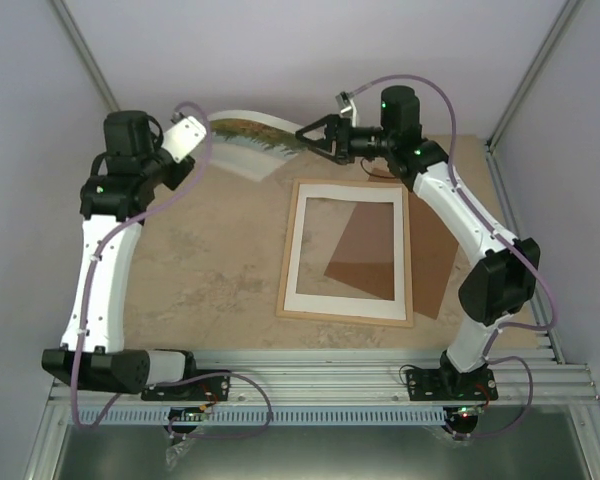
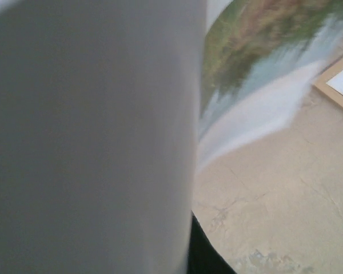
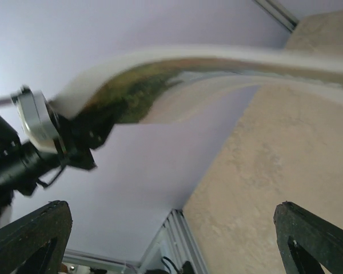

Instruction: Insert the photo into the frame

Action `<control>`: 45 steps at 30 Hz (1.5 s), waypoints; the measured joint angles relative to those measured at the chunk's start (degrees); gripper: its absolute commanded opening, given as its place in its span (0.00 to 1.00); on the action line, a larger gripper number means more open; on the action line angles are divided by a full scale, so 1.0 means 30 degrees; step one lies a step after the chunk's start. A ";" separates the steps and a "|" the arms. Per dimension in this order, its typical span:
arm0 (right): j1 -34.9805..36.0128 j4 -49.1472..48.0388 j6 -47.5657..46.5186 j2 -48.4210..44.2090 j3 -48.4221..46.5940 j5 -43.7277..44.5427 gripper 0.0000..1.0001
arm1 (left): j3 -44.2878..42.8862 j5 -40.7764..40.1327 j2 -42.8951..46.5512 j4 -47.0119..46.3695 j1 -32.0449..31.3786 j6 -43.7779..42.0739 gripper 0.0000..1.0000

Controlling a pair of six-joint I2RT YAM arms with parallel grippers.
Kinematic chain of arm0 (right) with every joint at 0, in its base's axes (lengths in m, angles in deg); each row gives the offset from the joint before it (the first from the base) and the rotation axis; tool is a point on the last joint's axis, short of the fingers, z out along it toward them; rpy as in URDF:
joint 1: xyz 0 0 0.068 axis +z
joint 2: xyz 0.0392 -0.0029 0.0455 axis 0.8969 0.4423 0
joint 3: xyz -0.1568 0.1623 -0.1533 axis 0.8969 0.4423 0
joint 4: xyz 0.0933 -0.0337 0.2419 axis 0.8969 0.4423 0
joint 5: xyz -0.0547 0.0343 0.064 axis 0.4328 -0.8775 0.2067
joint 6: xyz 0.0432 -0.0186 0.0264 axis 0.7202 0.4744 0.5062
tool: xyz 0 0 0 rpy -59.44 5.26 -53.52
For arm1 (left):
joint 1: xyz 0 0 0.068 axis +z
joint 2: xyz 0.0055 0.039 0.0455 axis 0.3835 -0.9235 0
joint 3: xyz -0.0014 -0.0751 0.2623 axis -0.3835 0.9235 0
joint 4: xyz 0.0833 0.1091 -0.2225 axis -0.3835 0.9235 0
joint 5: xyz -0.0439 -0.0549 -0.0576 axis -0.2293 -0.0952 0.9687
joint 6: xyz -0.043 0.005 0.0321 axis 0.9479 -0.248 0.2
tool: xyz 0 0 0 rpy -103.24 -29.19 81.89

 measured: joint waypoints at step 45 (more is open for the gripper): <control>-0.0838 0.3206 0.4714 0.0189 0.8932 0.2091 0.52 | 0.9887 -0.4524 -0.0896 -0.0612 -1.3391 0.1712 0.02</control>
